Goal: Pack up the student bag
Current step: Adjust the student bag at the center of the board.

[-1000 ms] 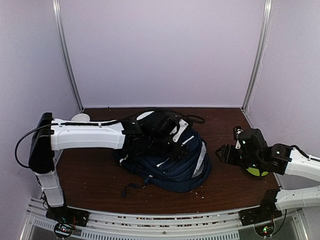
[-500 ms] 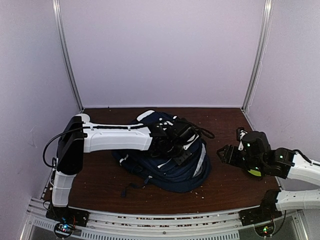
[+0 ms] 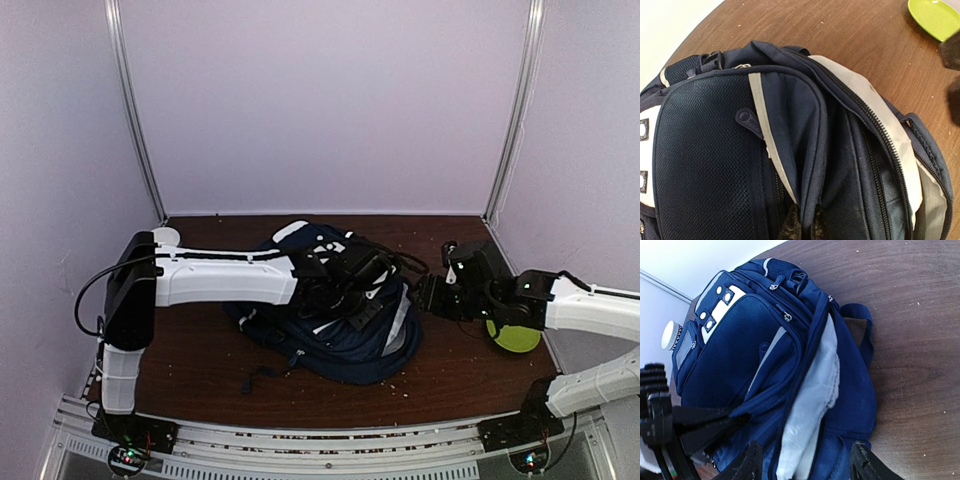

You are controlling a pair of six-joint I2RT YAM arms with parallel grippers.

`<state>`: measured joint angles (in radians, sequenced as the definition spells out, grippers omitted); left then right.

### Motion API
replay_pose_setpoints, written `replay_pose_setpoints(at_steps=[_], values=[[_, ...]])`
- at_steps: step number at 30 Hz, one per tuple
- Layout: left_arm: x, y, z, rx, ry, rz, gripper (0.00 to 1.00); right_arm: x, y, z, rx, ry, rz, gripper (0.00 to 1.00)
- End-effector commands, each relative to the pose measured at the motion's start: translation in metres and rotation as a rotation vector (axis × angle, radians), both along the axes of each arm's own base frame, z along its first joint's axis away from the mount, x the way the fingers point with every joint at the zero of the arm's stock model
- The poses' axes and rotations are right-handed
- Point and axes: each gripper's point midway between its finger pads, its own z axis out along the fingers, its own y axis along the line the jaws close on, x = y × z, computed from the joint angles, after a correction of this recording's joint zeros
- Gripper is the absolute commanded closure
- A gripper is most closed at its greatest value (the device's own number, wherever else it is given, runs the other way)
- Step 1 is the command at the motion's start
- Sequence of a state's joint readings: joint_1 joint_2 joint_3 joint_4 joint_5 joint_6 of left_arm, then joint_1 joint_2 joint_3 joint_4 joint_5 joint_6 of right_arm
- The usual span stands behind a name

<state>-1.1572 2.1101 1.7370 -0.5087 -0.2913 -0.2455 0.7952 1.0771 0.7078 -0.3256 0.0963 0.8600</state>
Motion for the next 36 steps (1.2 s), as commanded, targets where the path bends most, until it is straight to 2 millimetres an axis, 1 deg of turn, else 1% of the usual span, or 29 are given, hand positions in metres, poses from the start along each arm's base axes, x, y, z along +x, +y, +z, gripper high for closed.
replay_pose_setpoints(at_steps=[1, 8, 14, 17, 23, 26, 29, 34, 36], values=[[0.019, 0.013, 0.019, -0.059, -0.026, 0.074, 1.0, 0.012, 0.005, -0.006, -0.06, 0.014, -0.021, 0.41], [0.014, 0.014, 0.019, -0.098, -0.01, 0.07, 1.0, 0.029, 0.018, -0.011, -0.063, 0.013, -0.045, 0.42], [0.012, 0.012, 0.023, -0.117, -0.004, 0.061, 1.0, 0.038, 0.023, -0.033, -0.116, 0.061, -0.058, 0.42], [0.011, 0.013, 0.022, -0.116, -0.002, 0.06, 1.0, 0.039, 0.025, -0.036, -0.102, 0.055, -0.059, 0.42], [0.011, 0.013, 0.019, -0.12, 0.001, 0.06, 1.0, 0.043, 0.03, -0.036, -0.138, 0.061, -0.042, 0.41], [0.011, 0.012, 0.02, -0.126, 0.001, 0.063, 1.0, 0.045, 0.024, -0.051, -0.221, 0.091, -0.049, 0.46], [0.012, 0.014, 0.022, -0.123, -0.005, 0.071, 1.0, 0.043, 0.013, -0.062, -0.279, 0.113, -0.066, 0.55], [0.015, 0.024, 0.019, -0.101, -0.016, 0.095, 1.0, 0.037, -0.012, -0.056, -0.33, 0.077, -0.118, 0.65], [0.014, 0.025, 0.018, -0.102, -0.011, 0.096, 1.0, 0.034, -0.021, -0.059, -0.347, 0.079, -0.13, 0.69]])
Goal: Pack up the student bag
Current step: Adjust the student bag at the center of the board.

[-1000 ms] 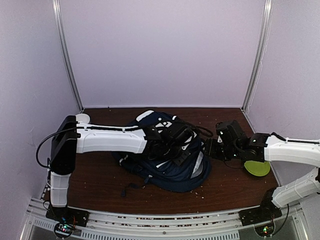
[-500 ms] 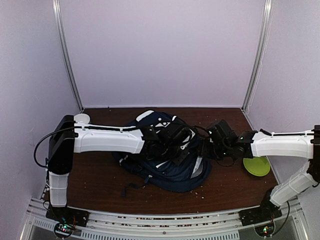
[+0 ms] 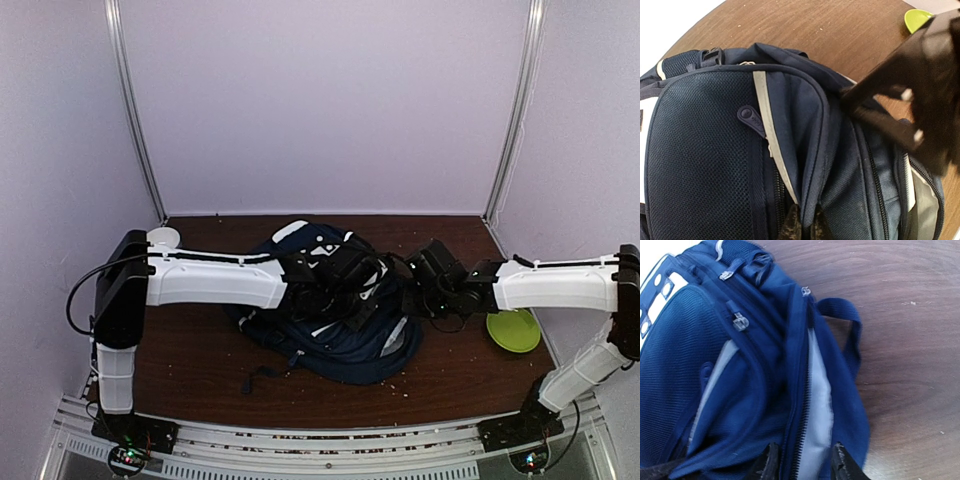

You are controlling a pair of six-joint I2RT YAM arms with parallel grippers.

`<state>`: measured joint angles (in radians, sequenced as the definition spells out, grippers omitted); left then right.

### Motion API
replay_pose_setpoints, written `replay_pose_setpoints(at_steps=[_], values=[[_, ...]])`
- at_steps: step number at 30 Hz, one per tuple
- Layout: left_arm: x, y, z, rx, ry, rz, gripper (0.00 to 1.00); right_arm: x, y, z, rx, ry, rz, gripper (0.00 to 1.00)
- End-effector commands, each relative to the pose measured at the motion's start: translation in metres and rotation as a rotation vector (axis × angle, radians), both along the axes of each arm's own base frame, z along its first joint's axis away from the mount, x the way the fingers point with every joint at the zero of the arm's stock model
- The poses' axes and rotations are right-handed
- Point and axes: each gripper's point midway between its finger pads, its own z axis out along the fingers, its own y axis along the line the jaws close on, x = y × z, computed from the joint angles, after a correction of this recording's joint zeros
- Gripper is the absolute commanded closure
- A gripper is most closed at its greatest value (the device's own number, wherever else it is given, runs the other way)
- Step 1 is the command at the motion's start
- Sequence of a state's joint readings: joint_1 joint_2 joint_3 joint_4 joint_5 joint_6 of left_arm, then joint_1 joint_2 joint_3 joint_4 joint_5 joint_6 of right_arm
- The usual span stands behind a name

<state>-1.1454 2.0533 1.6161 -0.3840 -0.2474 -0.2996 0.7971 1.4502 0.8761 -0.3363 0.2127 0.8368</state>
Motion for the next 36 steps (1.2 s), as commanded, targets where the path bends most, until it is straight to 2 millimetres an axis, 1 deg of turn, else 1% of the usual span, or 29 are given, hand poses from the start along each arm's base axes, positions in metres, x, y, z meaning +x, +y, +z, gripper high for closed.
replay_pose_setpoints(at_steps=[1, 5, 8, 11, 13, 15, 18, 22, 25, 26, 28, 31, 34, 36], values=[[0.016, 0.022, 0.019, -0.008, -0.037, 0.076, 1.0, -0.009, -0.039, -0.009, -0.124, -0.004, -0.063, 0.72], [0.014, 0.024, 0.021, -0.022, -0.031, 0.078, 1.0, -0.011, -0.042, -0.019, -0.111, 0.02, -0.067, 0.84], [0.011, 0.027, 0.025, -0.035, -0.03, 0.076, 1.0, -0.011, -0.036, -0.025, -0.059, 0.032, -0.056, 0.91], [0.01, 0.031, 0.034, -0.049, -0.041, 0.084, 1.0, -0.01, -0.027, -0.022, 0.004, 0.035, -0.047, 0.99], [0.011, 0.036, 0.042, -0.056, -0.054, 0.098, 1.0, -0.009, -0.018, -0.016, 0.078, 0.018, -0.029, 1.0], [0.012, 0.044, 0.051, -0.066, -0.075, 0.12, 1.0, -0.007, -0.009, -0.007, 0.181, -0.002, -0.017, 1.0], [0.012, 0.059, 0.071, -0.095, -0.111, 0.157, 1.0, -0.006, 0.007, 0.012, 0.358, -0.06, 0.024, 1.0], [0.011, 0.08, 0.1, -0.16, -0.154, 0.197, 1.0, -0.005, 0.024, 0.052, 0.569, -0.169, 0.081, 1.0], [0.008, 0.093, 0.123, -0.222, -0.183, 0.215, 1.0, -0.005, 0.031, 0.072, 0.656, -0.226, 0.115, 1.0], [0.007, 0.096, 0.132, -0.249, -0.192, 0.22, 1.0, -0.005, 0.032, 0.071, 0.659, -0.221, 0.115, 1.0], [0.006, 0.104, 0.145, -0.297, -0.202, 0.23, 1.0, -0.006, 0.035, 0.059, 0.647, -0.191, 0.12, 1.0], [0.005, 0.114, 0.161, -0.357, -0.212, 0.244, 1.0, -0.011, 0.036, 0.03, 0.639, -0.115, 0.108, 1.0], [0.007, 0.125, 0.171, -0.386, -0.217, 0.264, 1.0, -0.018, 0.034, 0.004, 0.62, -0.05, 0.094, 0.99], [0.009, 0.133, 0.179, -0.397, -0.228, 0.279, 1.0, -0.023, 0.031, -0.003, 0.617, -0.035, 0.095, 0.91]])
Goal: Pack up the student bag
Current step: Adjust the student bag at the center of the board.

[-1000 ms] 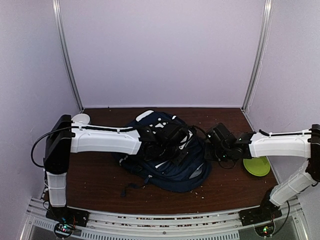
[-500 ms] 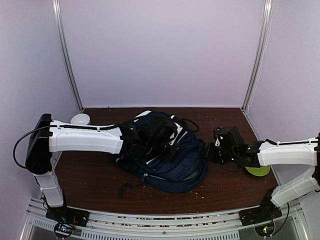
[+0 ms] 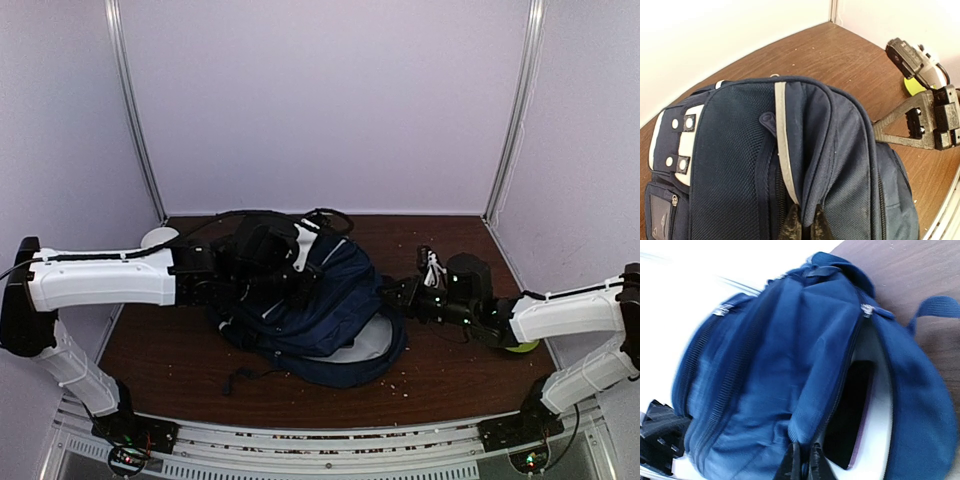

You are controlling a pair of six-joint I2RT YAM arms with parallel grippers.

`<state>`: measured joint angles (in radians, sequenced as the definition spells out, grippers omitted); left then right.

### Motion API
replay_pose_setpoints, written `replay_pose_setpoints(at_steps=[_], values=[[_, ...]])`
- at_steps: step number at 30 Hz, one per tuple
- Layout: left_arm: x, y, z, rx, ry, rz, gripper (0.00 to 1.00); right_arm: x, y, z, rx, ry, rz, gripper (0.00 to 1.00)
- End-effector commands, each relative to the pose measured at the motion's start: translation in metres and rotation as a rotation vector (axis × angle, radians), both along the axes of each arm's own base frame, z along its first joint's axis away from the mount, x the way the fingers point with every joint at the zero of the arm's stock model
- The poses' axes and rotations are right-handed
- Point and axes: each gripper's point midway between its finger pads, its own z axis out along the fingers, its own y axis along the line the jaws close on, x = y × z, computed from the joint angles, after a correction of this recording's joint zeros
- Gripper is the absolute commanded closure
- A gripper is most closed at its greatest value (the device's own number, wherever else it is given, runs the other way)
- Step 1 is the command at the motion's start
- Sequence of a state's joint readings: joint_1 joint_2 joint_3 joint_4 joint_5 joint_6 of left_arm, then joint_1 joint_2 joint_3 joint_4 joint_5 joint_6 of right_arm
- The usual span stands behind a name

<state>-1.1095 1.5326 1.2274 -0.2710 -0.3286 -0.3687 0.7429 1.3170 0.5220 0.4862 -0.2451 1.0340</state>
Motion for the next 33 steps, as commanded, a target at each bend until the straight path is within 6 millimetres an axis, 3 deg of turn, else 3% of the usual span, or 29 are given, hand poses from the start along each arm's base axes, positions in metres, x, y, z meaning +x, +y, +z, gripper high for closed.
replay_pose_setpoints(at_steps=[1, 5, 10, 14, 18, 20, 22, 29, 33], values=[[0.023, 0.037, 0.071, -0.159, -0.112, 0.149, 1.0, -0.006, -0.031, -0.058, -0.12, 0.124, -0.083, 0.86], [0.025, 0.051, 0.079, -0.161, -0.125, 0.174, 1.0, -0.009, -0.042, -0.044, -0.16, 0.092, -0.103, 0.72], [0.024, 0.062, 0.089, -0.174, -0.139, 0.184, 1.0, -0.006, -0.047, 0.0, -0.138, 0.009, -0.122, 0.55], [0.025, 0.06, 0.09, -0.193, -0.126, 0.173, 1.0, -0.008, -0.027, 0.033, -0.04, -0.043, -0.059, 0.46], [0.027, 0.04, 0.076, -0.193, -0.075, 0.115, 1.0, -0.02, 0.005, 0.043, 0.006, -0.045, 0.04, 0.45], [0.027, 0.025, 0.068, -0.19, -0.042, 0.075, 1.0, -0.027, 0.01, 0.04, -0.001, -0.047, 0.055, 0.45], [0.026, 0.01, 0.059, -0.193, -0.005, 0.029, 1.0, -0.03, 0.003, 0.028, -0.035, -0.041, 0.024, 0.46], [0.034, -0.053, 0.03, -0.2, 0.106, -0.09, 1.0, -0.041, -0.082, -0.019, -0.211, -0.014, -0.25, 0.47], [0.05, -0.086, 0.025, -0.217, 0.139, -0.091, 1.0, -0.053, -0.1, -0.046, -0.259, 0.046, -0.271, 0.47]])
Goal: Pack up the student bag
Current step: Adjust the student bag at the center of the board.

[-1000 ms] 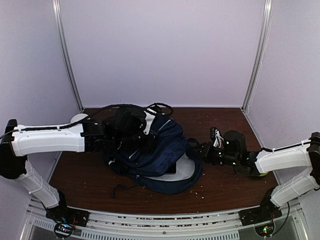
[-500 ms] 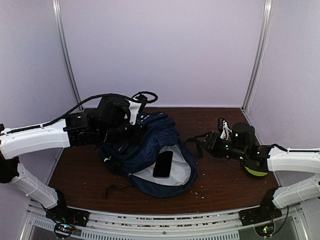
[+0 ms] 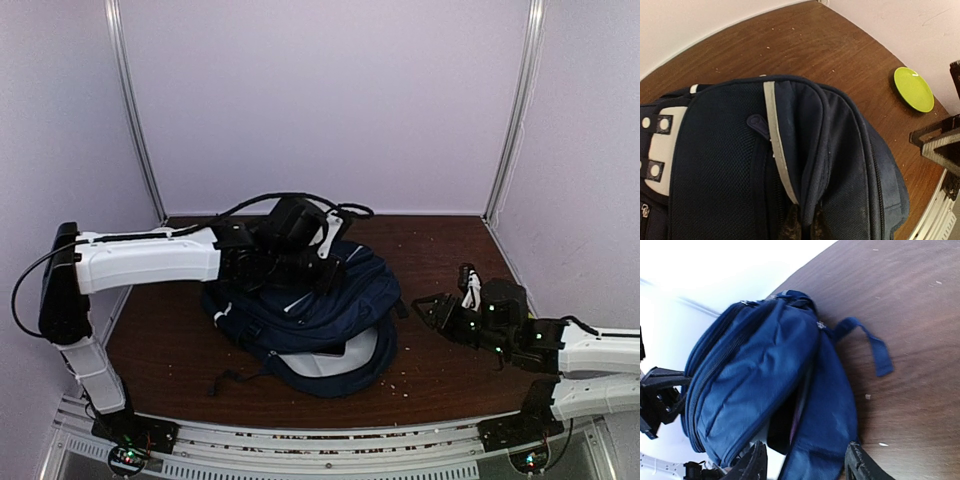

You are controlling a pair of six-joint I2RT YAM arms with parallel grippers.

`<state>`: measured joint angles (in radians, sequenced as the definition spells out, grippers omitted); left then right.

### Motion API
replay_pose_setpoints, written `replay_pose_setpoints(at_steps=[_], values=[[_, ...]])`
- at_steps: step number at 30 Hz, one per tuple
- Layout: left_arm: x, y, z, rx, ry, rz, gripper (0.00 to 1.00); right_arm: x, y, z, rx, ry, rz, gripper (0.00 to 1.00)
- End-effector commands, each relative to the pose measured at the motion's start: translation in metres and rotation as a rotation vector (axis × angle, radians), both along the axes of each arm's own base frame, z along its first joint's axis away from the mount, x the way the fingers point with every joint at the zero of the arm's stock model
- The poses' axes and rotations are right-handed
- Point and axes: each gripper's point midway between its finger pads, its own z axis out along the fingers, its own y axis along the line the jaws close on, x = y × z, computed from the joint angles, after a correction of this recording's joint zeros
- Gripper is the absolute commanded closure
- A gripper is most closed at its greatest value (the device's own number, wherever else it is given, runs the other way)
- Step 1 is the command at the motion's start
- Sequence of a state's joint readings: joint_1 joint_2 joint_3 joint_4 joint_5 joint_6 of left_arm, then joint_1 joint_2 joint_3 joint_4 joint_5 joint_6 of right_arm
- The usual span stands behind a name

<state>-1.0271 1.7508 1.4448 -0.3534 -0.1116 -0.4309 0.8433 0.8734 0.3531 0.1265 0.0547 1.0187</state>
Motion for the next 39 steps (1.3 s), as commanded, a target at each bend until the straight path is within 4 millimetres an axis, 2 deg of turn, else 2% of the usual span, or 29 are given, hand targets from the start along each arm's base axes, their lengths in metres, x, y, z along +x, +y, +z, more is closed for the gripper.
replay_pose_setpoints(at_steps=[1, 3, 5, 8, 11, 12, 15, 18, 21, 24, 27, 30, 31, 35, 39], values=[[0.028, -0.051, 0.047, -0.199, -0.03, 0.001, 1.0, -0.01, -0.031, -0.044, -0.111, 0.091, -0.095, 0.47], [0.039, -0.065, 0.05, -0.224, -0.031, 0.018, 1.0, -0.015, -0.031, -0.055, -0.103, 0.121, -0.085, 0.47], [0.048, -0.076, 0.054, -0.24, -0.034, 0.032, 1.0, -0.02, -0.024, -0.058, -0.064, 0.129, -0.047, 0.46], [0.058, -0.083, 0.053, -0.241, -0.023, 0.053, 1.0, -0.024, -0.012, -0.057, -0.062, 0.144, 0.002, 0.45], [0.058, -0.082, 0.047, -0.226, -0.012, 0.048, 1.0, -0.023, -0.008, -0.061, -0.125, 0.167, 0.009, 0.44], [0.056, -0.079, 0.042, -0.215, -0.006, 0.048, 0.98, -0.022, -0.009, -0.063, -0.141, 0.172, -0.003, 0.44], [0.046, -0.068, 0.044, -0.217, -0.001, 0.036, 0.74, -0.017, -0.012, -0.067, -0.155, 0.172, -0.039, 0.44], [0.037, -0.052, 0.052, -0.222, -0.01, 0.038, 0.53, -0.012, -0.014, -0.071, -0.173, 0.178, -0.07, 0.46], [0.029, -0.031, 0.065, -0.223, -0.033, 0.06, 0.39, -0.007, -0.01, -0.071, -0.174, 0.172, -0.07, 0.48], [0.02, -0.006, 0.072, -0.216, -0.053, 0.086, 0.34, -0.001, -0.008, -0.067, -0.181, 0.162, -0.077, 0.48], [0.009, 0.027, 0.071, -0.194, -0.072, 0.131, 0.32, 0.005, -0.009, -0.06, -0.194, 0.144, -0.086, 0.49], [-0.002, 0.063, 0.064, -0.171, -0.083, 0.189, 0.31, 0.014, -0.011, -0.061, -0.196, 0.151, -0.092, 0.53], [-0.007, 0.076, 0.049, -0.139, -0.072, 0.205, 0.31, 0.016, -0.011, -0.063, -0.192, 0.155, -0.09, 0.57], [-0.027, 0.108, 0.012, -0.089, -0.029, 0.229, 0.32, 0.029, -0.009, -0.063, -0.181, 0.156, -0.08, 0.69], [-0.045, 0.124, -0.026, -0.002, 0.013, 0.239, 0.33, 0.043, -0.007, -0.06, -0.215, 0.149, -0.079, 0.71]])
